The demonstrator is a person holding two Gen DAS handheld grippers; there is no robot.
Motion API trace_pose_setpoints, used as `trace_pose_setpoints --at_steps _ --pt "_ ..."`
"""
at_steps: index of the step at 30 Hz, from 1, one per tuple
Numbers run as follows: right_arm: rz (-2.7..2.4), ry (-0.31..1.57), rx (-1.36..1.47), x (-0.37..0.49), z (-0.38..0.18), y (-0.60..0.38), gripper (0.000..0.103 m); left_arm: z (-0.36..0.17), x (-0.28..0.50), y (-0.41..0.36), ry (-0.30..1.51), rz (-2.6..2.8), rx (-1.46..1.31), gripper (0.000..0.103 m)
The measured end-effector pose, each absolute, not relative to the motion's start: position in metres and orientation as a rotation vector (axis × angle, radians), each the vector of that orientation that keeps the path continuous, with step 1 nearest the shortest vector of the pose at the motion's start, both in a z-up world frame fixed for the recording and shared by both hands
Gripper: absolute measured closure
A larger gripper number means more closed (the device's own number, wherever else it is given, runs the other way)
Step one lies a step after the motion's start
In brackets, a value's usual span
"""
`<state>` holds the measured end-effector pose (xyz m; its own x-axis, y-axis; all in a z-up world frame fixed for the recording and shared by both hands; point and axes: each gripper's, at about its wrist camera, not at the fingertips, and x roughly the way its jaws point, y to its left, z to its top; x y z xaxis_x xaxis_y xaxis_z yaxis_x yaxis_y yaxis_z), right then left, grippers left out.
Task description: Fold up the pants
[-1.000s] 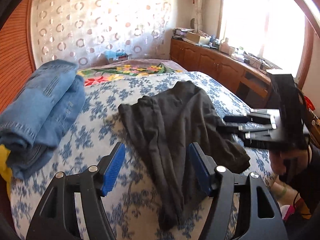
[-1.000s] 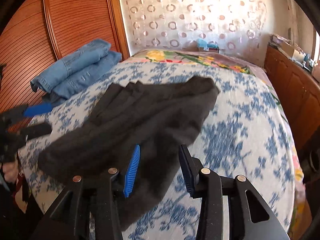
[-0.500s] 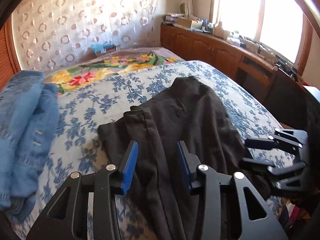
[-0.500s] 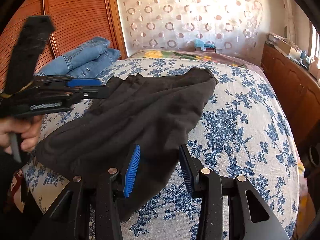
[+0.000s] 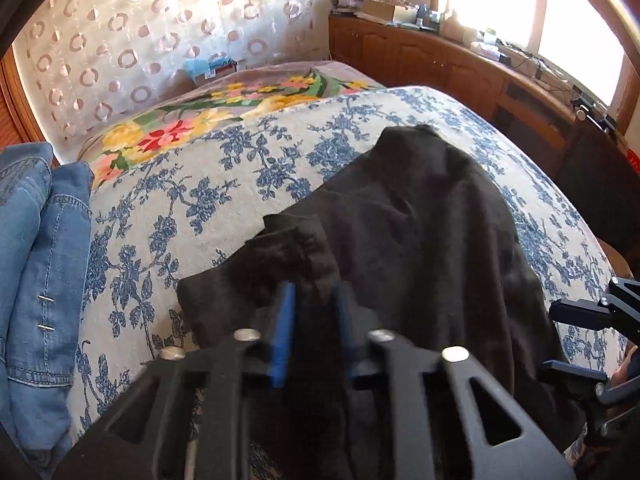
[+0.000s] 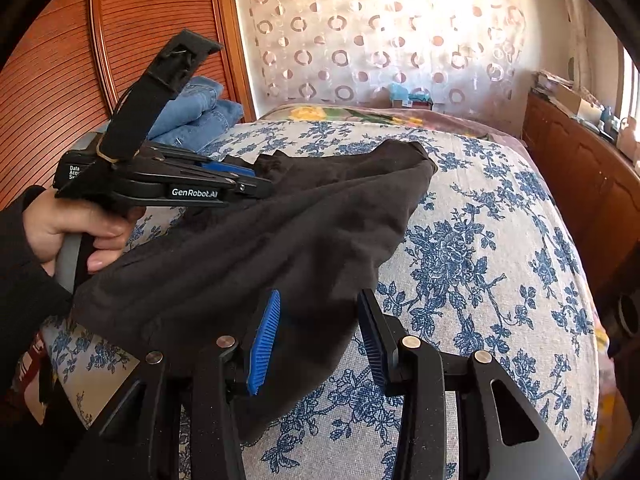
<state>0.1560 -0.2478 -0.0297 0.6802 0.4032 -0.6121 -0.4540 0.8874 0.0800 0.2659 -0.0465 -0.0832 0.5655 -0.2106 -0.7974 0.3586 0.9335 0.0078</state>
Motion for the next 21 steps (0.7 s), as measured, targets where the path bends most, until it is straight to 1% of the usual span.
trace_pose_setpoints --at_steps 2,11,15,16,17,19,21 --pt "0.482 0.668 -0.075 0.156 -0.030 -0.249 0.061 -0.082 0.264 -0.041 0.902 -0.328 0.165 0.098" --pt "0.476 0.664 -0.080 0.156 -0.030 -0.249 0.061 -0.076 0.260 0.009 0.875 -0.255 0.065 0.099" --pt "0.477 0.667 -0.082 0.156 -0.030 -0.248 0.061 -0.076 0.260 0.016 0.876 -0.241 0.051 0.098" --pt "0.477 0.666 -0.083 0.157 -0.030 -0.248 0.061 -0.076 0.259 0.016 0.875 -0.242 0.055 0.098" --pt "0.476 0.666 -0.083 0.157 -0.030 -0.247 0.061 -0.076 0.258 0.016 0.875 -0.240 0.059 0.093" --pt "0.477 0.666 -0.083 0.156 -0.030 -0.247 0.061 -0.076 0.258 0.017 0.875 -0.225 0.070 0.091" --pt "0.478 0.667 -0.081 0.156 -0.030 -0.247 0.061 -0.076 0.255 0.018 0.872 -0.225 0.071 0.086"
